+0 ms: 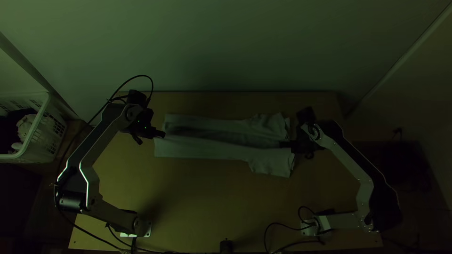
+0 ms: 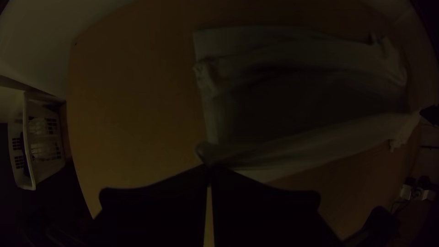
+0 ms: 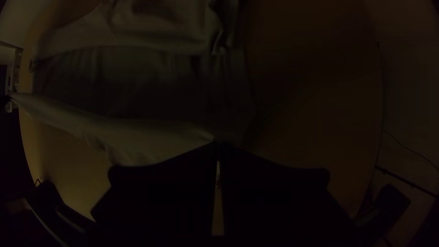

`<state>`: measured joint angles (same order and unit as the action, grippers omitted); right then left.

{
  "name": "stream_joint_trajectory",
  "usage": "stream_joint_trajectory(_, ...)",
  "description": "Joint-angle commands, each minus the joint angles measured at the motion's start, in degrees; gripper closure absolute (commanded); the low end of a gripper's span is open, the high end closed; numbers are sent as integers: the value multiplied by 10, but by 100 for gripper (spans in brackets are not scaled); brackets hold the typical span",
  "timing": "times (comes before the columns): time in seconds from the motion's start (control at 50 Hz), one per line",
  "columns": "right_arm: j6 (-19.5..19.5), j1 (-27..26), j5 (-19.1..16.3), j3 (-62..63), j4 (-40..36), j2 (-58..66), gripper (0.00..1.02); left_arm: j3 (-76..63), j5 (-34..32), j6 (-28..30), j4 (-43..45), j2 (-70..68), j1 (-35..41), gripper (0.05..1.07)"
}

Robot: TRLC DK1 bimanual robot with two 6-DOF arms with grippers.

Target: Fold the t-shirt

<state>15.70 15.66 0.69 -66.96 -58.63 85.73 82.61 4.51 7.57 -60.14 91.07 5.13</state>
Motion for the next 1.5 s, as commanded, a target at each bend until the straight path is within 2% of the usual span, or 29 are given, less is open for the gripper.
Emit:
stream_joint_trajectory(0.0, -16, -17, 13, -35, 12, 37, 100, 43, 1, 13, -9, 32, -6, 104)
stream_joint_trajectory(0.56, -30, -55, 13, -208, 42, 199, 100, 204, 0, 12, -2, 160, -12, 104)
stream_joint_trajectory(0.98, -25, -58, 13, -322, 41, 295, 100, 248, 0, 4, -2, 204, -12, 104)
stream_joint_trajectory(1.02, -25, -57, 13, -332, 41, 302, 94, 251, 0, 2, -2, 206, -13, 103)
stream_joint_trajectory(1.04, -24, -57, 13, -338, 41, 305, 87, 251, 0, 0, -2, 206, -13, 98)
stream_joint_trajectory(1.06, -23, -57, 12, -343, 41, 307, 79, 253, 0, -5, -2, 207, -13, 90)
stream_joint_trajectory(1.12, -24, -58, 13, -360, 38, 316, 51, 256, 0, -6, -4, 206, -13, 51)
stream_joint_trajectory(1.18, -26, -60, 13, -368, 33, 319, 33, 256, 0, -8, -6, 205, -13, 11)
stream_joint_trajectory(1.22, -27, -61, 14, -370, 32, 316, 24, 257, 0, -11, -6, 205, -15, 9)
stream_joint_trajectory(1.3, -29, -63, 13, -370, 26, 307, 16, 258, 0, -15, -3, 199, -17, 9)
stream_joint_trajectory(1.48, -29, -71, 23, -383, 27, 285, 15, 257, -18, -33, 1, 188, -32, 9)
